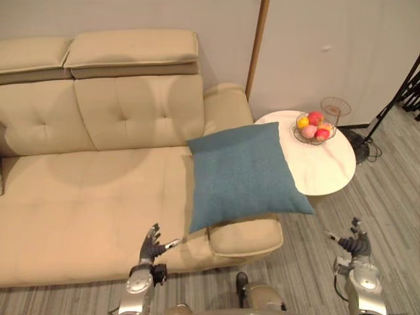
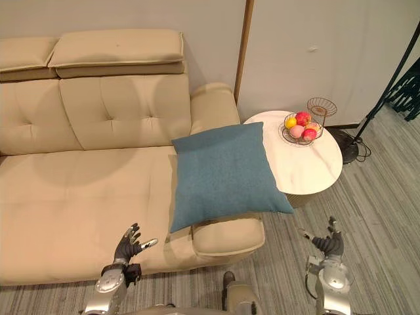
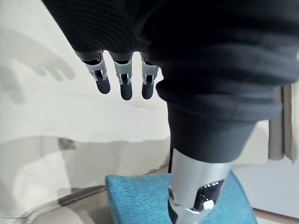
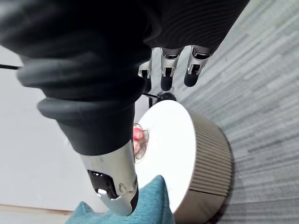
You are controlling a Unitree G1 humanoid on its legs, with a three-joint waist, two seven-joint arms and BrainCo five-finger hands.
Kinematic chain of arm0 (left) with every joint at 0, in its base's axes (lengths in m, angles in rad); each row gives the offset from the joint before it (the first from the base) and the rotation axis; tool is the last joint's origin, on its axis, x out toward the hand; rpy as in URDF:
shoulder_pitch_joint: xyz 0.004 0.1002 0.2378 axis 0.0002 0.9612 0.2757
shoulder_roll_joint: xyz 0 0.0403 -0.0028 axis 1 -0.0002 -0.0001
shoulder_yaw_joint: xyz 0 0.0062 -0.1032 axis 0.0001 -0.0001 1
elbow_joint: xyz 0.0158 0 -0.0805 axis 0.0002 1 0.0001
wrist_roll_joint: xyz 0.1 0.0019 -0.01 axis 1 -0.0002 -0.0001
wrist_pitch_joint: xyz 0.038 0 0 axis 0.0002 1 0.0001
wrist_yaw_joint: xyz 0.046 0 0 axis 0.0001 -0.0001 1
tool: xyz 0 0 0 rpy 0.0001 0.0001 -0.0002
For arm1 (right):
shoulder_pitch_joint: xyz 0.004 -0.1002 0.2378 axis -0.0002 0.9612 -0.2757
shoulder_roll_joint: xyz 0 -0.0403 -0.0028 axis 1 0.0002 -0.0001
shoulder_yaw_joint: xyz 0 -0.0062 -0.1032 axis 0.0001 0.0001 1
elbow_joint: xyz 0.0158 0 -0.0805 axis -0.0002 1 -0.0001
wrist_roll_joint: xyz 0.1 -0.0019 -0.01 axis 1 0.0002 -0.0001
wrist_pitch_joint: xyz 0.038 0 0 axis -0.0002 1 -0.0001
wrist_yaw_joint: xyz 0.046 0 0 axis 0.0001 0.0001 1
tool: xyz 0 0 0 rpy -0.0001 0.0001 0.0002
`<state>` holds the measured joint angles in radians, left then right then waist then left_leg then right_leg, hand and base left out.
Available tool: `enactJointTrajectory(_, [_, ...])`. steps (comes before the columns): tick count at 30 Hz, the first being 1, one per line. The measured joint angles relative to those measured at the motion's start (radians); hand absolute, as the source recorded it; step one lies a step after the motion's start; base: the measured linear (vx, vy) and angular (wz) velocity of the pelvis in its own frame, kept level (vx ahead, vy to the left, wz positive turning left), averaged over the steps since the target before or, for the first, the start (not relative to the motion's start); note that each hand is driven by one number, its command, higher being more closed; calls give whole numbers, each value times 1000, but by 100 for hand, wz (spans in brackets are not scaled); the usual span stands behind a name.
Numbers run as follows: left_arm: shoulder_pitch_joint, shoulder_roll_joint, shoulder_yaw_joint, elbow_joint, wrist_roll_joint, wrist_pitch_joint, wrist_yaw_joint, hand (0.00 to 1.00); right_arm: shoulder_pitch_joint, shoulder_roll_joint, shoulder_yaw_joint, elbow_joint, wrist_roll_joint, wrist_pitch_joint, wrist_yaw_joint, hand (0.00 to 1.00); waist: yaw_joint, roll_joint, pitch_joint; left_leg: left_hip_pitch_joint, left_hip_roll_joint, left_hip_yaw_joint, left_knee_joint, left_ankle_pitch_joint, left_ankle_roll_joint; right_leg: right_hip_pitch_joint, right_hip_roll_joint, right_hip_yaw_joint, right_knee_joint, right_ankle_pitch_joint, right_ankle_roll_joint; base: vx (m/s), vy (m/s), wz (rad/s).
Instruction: Pick up cushions and gather them together orderly.
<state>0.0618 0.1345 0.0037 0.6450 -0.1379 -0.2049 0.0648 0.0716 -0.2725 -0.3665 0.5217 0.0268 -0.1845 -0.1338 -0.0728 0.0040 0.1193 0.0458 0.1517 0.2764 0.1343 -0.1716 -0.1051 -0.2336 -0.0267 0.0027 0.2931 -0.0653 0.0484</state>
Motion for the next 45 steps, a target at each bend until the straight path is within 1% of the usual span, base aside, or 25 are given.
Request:
enactJointTrajectory(2, [-32, 0, -7, -7, -8, 0, 2, 0, -22, -12, 7, 1, -9, 0, -1, 0, 0, 2, 1, -24, -18, 0, -16, 14, 6, -15, -14, 2, -18, 0, 0, 7, 52, 4])
enactJointTrajectory(3, [-61, 8, -16, -7, -9, 0, 3, 0, -49, -20, 15, 4, -15, 0, -2, 0, -1, 2, 3, -43, -33, 0, -27, 26, 10, -43, -28, 3, -19, 1, 0, -20, 42, 7])
enactJointTrajectory(5, [-118, 17, -35, -5, -24, 0, 7, 0, -121, -48, 52, 16, -20, 2, -7, 0, -3, 8, 23, -89, -47, 1, -30, 37, 20, -90, -33, 13, -25, 25, 1, -64, 44, -2])
enactJointTrajectory(7, [-233, 31, -55, 34, -47, -2, 14, 0, -265, -89, 136, 79, -16, 4, -19, 0, 1, 11, 62, -158, -55, 8, -23, 52, 30, -143, -45, 24, -58, 76, 1, -98, 58, -7])
enactJointTrajectory(8, [-233, 31, -55, 34, -47, -2, 14, 0, -265, -89, 136, 79, -16, 4, -19, 0, 1, 11, 62, -158, -55, 8, -23, 52, 30, -143, -45, 24, -58, 76, 1, -100, 26, 0])
enactJointTrajectory(9, [-319, 32, -75, 80, -62, -2, 26, 0, -355, -99, 181, 119, -8, 4, -19, 0, 1, 9, 88, -205, -60, 7, -7, 57, 38, -176, -51, 27, -76, 104, 1, -111, 27, 4])
enactJointTrajectory(12, [-522, 29, -103, 161, -106, -3, 38, 0, -565, -103, 244, 210, 28, 15, -28, 0, -3, 8, 170, -304, -66, 4, 53, 59, 41, -228, -65, 33, -118, 163, 4, -184, 46, 5])
enactJointTrajectory(13, [-602, 31, -114, 201, -130, -3, 52, 0, -643, -109, 264, 254, 54, 23, -42, 0, -5, 5, 191, -342, -67, 3, 74, 59, 41, -247, -69, 36, -136, 184, 6, -139, 23, 4])
enactJointTrajectory(15, [-701, 32, -122, 244, -150, -4, 65, 0, -747, -111, 290, 298, 73, 39, -52, 0, -8, 1, 219, -391, -67, 1, 99, 61, 44, -271, -72, 40, -162, 210, 8, -171, 4, 3])
enactJointTrajectory(16, [-775, 30, -126, 276, -168, -4, 74, 0, -825, -112, 310, 320, 91, 41, -67, 0, -15, 0, 245, -420, -67, 0, 118, 63, 47, -284, -73, 44, -182, 231, 9, -191, -25, -1])
enactJointTrajectory(17, [-850, 28, -131, 312, -184, -4, 84, 100, -907, -111, 341, 337, 100, 43, -79, 100, -25, -1, 273, -447, -66, -1, 135, 63, 48, -299, -73, 51, -194, 249, 7, -151, -34, -4])
enactJointTrajectory(19, [-940, 18, -133, 351, -204, -3, 96, 100, -989, -111, 371, 339, 109, 47, -87, 100, -31, 1, 298, -481, -62, 2, 154, 63, 48, -320, -71, 58, -205, 267, 8, -139, -52, -7])
enactJointTrajectory(22, [-1029, 3, -161, 380, -226, -2, 127, 100, -1078, -105, 413, 361, 125, 48, -98, 100, -31, 2, 303, -529, -49, 1, 171, 63, 48, -355, -61, 61, -216, 282, 3, -97, -75, -2])
enactJointTrajectory(26, [-1044, 12, -161, 371, -238, -4, 158, 100, -1094, -101, 439, 351, 134, 41, -107, 100, -19, 2, 303, -541, -25, 17, 182, 60, 42, -366, -42, 65, -216, 286, -2, -15, -88, -7])
enactJointTrajectory(29, [-1044, 33, -162, 318, -253, -3, 163, 100, -1064, -100, 487, 241, 166, 35, -108, 100, -21, 2, 303, -539, -16, 35, 182, 59, 41, -373, -33, 78, -216, 286, -3, 26, -69, -15])
enactJointTrajectory(31, [-1042, 56, -165, 261, -263, -3, 182, 100, -993, -101, 522, 106, 173, 24, -108, 100, -20, 1, 303, -528, -12, 45, 180, 59, 41, -373, -29, 83, -216, 286, -3, 42, -41, -14])
enactJointTrajectory(33, [-1032, 77, -178, 224, -263, -2, 190, 100, -944, -101, 545, 44, 174, 12, -108, 100, -21, 1, 303, -517, -12, 49, 175, 60, 43, -365, -28, 84, -215, 286, -3, 66, -43, -8])
enactJointTrajectory(36, [-927, 100, -183, 97, -262, -3, 201, 100, -804, -100, 581, -55, 177, 2, -108, 100, -21, 2, 303, -453, -16, 52, 142, 60, 42, -317, -26, 80, -215, 286, -3, 76, -24, -3])
enactJointTrajectory(37, [-850, 105, -185, 25, -261, -5, 201, 100, -718, -100, 598, -116, 178, 0, -107, 100, -24, 2, 303, -416, -17, 45, 132, 58, 39, -281, -26, 76, -216, 280, 4, 96, -4, 6])
enactJointTrajectory(39, [-772, 104, -190, -38, -255, -6, 201, 100, -628, -98, 606, -181, 178, -1, -104, 100, -25, 2, 302, -378, -20, 37, 117, 58, 39, -245, -27, 73, -216, 277, 6, 65, 2, 10])
enactJointTrajectory(41, [-628, 104, -190, -164, -241, -11, 201, 100, -484, -88, 610, -313, 177, -2, -89, 100, -24, 1, 300, -318, -27, 24, 98, 58, 40, -179, -31, 57, -231, 274, 7, 48, 2, 14])
enactJointTrajectory(42, [-592, 103, -190, -190, -241, -13, 201, 100, -456, -82, 610, -340, 177, -2, -80, 100, -23, 2, 299, -301, -29, 23, 91, 59, 40, -163, -32, 55, -235, 274, 7, 31, 3, 7])
enactJointTrajectory(43, [-484, 103, -189, -257, -239, -19, 201, 100, -379, -58, 614, -408, 177, -5, -58, 100, -23, 1, 275, -271, -31, 24, 80, 58, 40, -132, -33, 54, -249, 273, 7, 0, 0, 0])
enactJointTrajectory(44, [-413, 103, -189, -298, -239, -20, 200, 100, -332, -42, 619, -443, 179, -7, -47, 100, -22, 2, 247, -264, -33, 23, 74, 58, 40, -120, -34, 53, -261, 273, 7, 30, -4, 3])
enactJointTrajectory(45, [-371, 103, -189, -320, -239, -21, 200, 100, -306, -33, 621, -462, 181, -7, -34, 100, -21, 2, 234, -255, -33, 22, 72, 58, 40, -108, -35, 53, -269, 273, 7, 53, -14, 5])
